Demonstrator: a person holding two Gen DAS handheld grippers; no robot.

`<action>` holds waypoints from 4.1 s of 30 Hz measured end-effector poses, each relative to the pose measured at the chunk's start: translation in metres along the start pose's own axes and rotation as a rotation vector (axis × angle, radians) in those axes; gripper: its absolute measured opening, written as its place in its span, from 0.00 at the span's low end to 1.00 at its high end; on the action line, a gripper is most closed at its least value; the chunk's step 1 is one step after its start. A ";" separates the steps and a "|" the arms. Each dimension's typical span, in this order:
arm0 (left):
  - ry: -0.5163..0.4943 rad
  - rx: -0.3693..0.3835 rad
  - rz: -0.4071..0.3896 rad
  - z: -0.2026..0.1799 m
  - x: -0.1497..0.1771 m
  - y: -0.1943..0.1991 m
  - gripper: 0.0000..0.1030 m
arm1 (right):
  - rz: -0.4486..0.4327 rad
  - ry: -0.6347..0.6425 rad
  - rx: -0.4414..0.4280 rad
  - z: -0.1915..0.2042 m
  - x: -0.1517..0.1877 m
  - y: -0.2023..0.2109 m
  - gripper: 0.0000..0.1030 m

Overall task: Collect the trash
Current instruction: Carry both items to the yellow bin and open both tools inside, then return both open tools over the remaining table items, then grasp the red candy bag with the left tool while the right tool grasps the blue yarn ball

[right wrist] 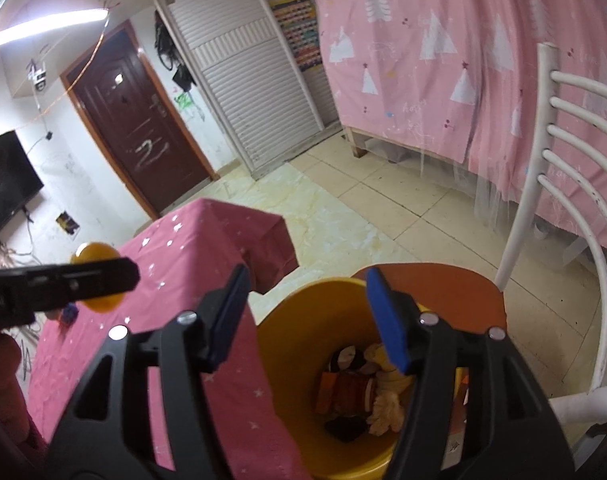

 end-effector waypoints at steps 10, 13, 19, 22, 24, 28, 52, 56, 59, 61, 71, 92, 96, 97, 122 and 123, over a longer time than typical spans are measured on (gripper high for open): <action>-0.024 0.040 0.015 -0.024 0.000 -0.008 0.39 | -0.018 -0.010 -0.006 -0.004 -0.001 0.009 0.63; -0.023 0.031 0.013 -0.021 0.000 -0.006 0.39 | -0.019 -0.001 -0.012 0.002 0.000 0.010 0.64; 0.009 0.028 0.000 -0.004 -0.002 0.003 0.39 | -0.013 0.035 -0.020 0.019 0.002 0.012 0.68; 0.024 0.025 -0.010 0.007 -0.003 0.009 0.39 | -0.006 0.050 -0.024 0.028 0.002 0.010 0.68; 0.035 0.021 -0.019 0.017 -0.002 0.015 0.40 | 0.000 0.064 -0.027 0.037 0.003 0.009 0.69; 0.060 -0.005 -0.047 0.044 -0.001 0.030 0.40 | 0.014 0.099 -0.044 0.059 0.003 0.002 0.69; 0.235 -0.338 -0.122 0.302 0.034 0.109 0.56 | 0.160 0.356 -0.203 0.246 0.034 -0.066 0.71; 0.276 -0.370 -0.110 0.346 0.041 0.117 0.56 | 0.191 0.399 -0.221 0.274 0.046 -0.077 0.71; 0.304 -0.382 -0.105 0.373 0.045 0.119 0.57 | 0.213 0.434 -0.236 0.293 0.056 -0.085 0.71; 0.318 -0.385 -0.097 0.388 0.050 0.118 0.57 | 0.229 0.463 -0.243 0.306 0.062 -0.092 0.72; 0.370 -0.360 -0.048 0.426 0.068 0.091 0.58 | 0.280 0.548 -0.271 0.348 0.083 -0.112 0.78; 0.405 -0.251 0.016 0.430 0.083 0.043 0.58 | 0.344 0.621 -0.279 0.386 0.109 -0.136 0.78; 0.406 -0.251 0.012 0.428 0.085 0.040 0.32 | 0.349 0.629 -0.279 0.391 0.113 -0.139 0.78; 0.407 -0.259 0.006 0.429 0.085 0.040 0.24 | 0.350 0.630 -0.279 0.392 0.113 -0.140 0.78; 0.549 -0.264 -0.135 0.474 0.086 0.087 0.22 | 0.439 0.585 -0.308 0.419 0.135 -0.180 0.27; 0.549 -0.265 -0.135 0.474 0.086 0.087 0.22 | 0.428 0.596 -0.296 0.419 0.135 -0.179 0.27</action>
Point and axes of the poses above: each gripper's, at about its wrist camera, not at the fingertips, and y roughly against the way its jaws point, z to its left, x to its underside, the point moved 10 cm from there along -y, roughly the way its jaws point, and after that the axes turned 6 degrees about -x, right-handed, at the moved point
